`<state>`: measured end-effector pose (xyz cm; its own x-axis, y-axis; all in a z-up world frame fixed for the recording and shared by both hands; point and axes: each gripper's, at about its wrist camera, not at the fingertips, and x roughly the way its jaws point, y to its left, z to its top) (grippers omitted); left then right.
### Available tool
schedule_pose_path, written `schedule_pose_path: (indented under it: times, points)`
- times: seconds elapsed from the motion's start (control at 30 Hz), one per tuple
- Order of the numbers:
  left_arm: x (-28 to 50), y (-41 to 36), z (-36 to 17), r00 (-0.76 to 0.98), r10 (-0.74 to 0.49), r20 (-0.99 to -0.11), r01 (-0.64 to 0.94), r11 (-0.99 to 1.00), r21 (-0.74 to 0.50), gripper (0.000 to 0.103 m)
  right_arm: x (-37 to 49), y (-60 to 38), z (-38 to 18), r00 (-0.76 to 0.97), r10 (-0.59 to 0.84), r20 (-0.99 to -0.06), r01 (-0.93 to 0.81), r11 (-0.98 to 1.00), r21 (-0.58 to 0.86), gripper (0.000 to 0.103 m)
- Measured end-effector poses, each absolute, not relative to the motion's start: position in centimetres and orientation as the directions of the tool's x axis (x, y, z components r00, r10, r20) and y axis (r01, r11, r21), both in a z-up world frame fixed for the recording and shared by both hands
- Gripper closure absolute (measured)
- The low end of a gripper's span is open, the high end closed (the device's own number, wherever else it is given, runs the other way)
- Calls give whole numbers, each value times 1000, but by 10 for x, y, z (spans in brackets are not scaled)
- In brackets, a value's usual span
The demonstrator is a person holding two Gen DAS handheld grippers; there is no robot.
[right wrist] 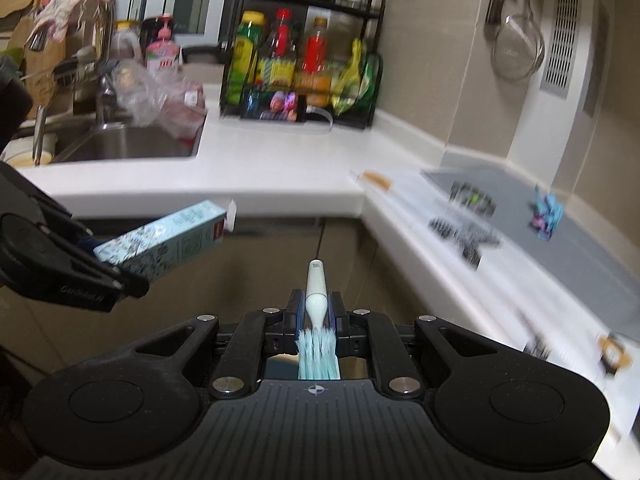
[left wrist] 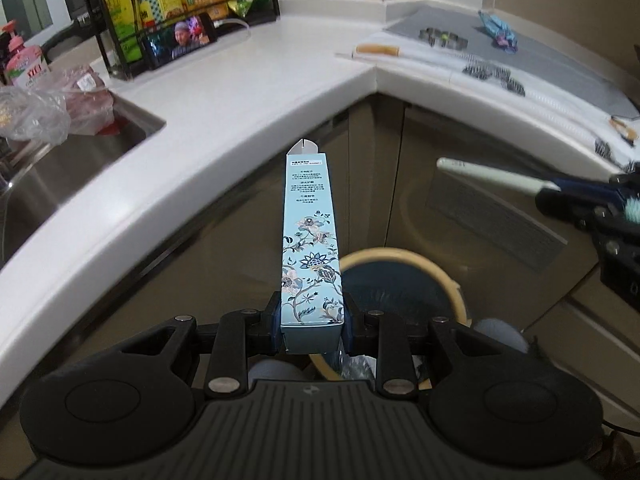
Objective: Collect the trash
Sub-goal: 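Lift the box and toothbrush and carry them down over the bin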
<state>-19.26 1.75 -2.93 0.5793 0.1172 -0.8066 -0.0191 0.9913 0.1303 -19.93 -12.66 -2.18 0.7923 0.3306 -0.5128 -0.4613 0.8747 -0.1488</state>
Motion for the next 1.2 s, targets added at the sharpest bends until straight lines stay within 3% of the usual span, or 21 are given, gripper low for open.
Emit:
schedule_pose_path:
  times: [0.3,1.2]
  points:
    - [-199,10,-44,559,123,-820,18,987,161,73,-217,-122,-55,730,321,-603,-463,882,-91,90]
    - [-199,-2,-57,527,106,-843,54,986,157,73,-214,-120,-63,706,319,-633,-470,879,-82,90]
